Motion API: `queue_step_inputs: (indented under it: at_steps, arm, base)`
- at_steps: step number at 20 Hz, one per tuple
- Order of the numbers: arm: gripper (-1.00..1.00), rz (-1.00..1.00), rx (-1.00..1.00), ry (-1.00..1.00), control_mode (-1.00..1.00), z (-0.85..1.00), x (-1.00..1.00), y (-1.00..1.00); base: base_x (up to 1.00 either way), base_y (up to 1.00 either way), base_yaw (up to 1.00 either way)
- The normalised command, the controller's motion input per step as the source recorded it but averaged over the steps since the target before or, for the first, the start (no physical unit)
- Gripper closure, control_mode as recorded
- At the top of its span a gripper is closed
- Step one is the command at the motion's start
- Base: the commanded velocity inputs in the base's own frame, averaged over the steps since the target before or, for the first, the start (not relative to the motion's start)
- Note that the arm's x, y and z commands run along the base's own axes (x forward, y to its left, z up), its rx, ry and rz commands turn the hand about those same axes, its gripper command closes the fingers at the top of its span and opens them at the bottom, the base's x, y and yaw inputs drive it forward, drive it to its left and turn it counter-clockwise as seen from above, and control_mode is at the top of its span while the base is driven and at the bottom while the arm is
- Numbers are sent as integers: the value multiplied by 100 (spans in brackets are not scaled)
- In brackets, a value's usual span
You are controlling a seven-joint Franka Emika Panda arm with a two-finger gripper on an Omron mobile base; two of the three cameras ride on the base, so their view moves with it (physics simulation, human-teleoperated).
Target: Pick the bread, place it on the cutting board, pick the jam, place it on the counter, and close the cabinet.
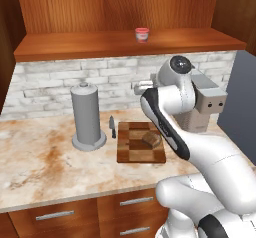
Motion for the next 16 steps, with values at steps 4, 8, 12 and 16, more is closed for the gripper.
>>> queue_step_inputs:
  at_steps: [4,8,12,16]
  arm:
    - [-100,4,0,-5,-100,48,-3,0]
    - [-100,0,0,-2,-100,58,-2,0]
    - [-100,0,0,0,-100,53,0,0]
    - [-100,0,0,0,-100,51,0,0]
  base:
    - [0,0,0]
    - [0,0,0]
    - [0,0,0]
    - [0,0,0]
